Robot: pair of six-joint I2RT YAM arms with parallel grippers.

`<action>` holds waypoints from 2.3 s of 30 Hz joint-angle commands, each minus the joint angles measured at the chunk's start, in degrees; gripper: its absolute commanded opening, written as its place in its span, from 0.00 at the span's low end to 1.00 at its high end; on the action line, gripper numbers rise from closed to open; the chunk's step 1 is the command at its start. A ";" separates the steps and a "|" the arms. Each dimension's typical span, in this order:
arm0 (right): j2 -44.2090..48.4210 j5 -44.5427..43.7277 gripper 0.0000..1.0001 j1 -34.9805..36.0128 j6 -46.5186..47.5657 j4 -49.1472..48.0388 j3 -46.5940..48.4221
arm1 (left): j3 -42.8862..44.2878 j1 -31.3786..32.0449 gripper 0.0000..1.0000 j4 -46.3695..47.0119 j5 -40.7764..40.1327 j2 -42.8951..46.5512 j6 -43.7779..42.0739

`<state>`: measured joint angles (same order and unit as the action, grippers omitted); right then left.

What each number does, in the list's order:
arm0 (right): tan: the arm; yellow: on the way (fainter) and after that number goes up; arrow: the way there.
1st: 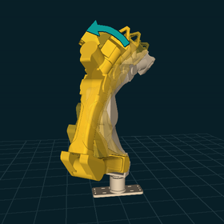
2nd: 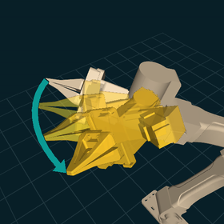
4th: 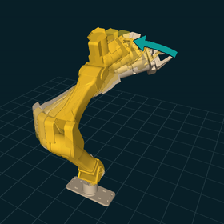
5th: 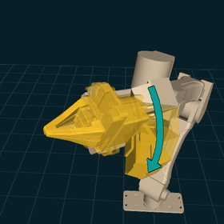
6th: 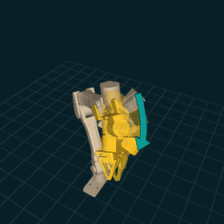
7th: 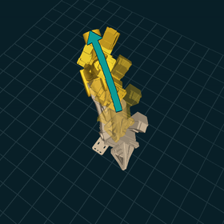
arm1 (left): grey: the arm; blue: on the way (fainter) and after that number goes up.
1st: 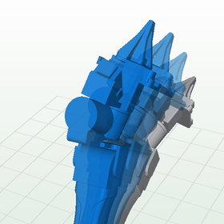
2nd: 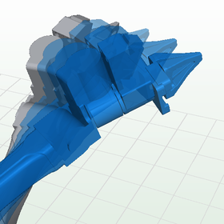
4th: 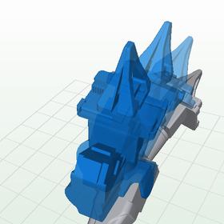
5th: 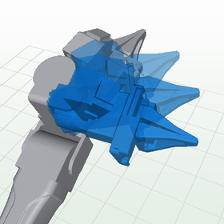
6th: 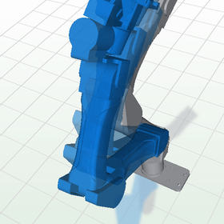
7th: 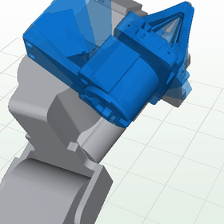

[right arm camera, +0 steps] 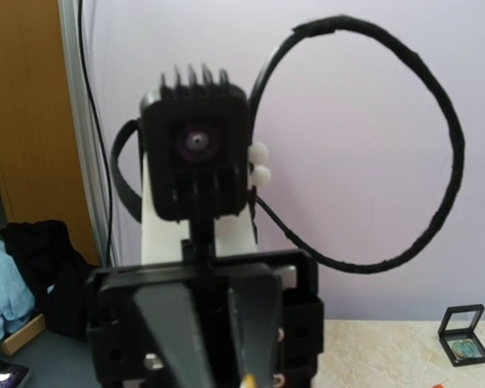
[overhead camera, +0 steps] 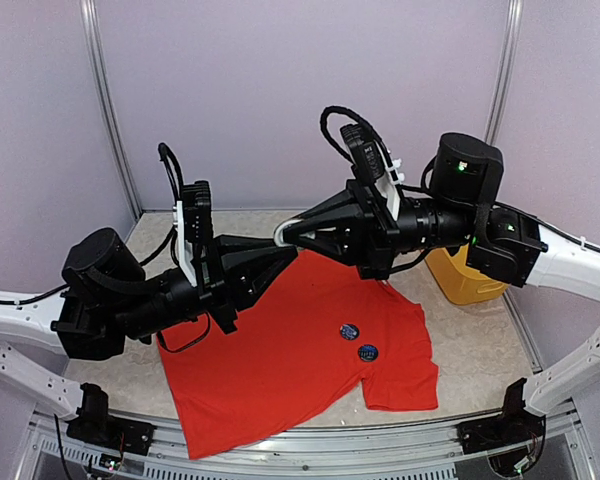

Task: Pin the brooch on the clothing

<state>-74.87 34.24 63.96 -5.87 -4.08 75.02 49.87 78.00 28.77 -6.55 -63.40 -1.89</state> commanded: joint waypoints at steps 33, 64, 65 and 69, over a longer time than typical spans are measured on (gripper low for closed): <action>3.98 1.60 0.25 -0.09 -2.37 -3.84 -3.16 | -4.40 1.69 0.00 4.62 0.79 2.91 -3.11; -3.14 -7.67 0.00 0.04 16.40 41.99 11.54 | 7.06 2.25 0.74 -33.96 -8.79 6.27 -1.89; -4.50 -7.54 0.00 0.24 17.48 44.71 13.04 | 8.41 2.25 0.72 -36.52 -7.48 5.98 -1.58; -8.31 -6.64 0.00 0.62 20.34 50.19 17.48 | 13.55 2.25 0.63 -45.53 -2.91 3.13 0.80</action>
<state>-80.14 27.68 64.01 9.23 34.28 89.06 58.76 79.92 -2.76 -13.04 -58.50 -3.53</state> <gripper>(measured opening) 0.006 0.670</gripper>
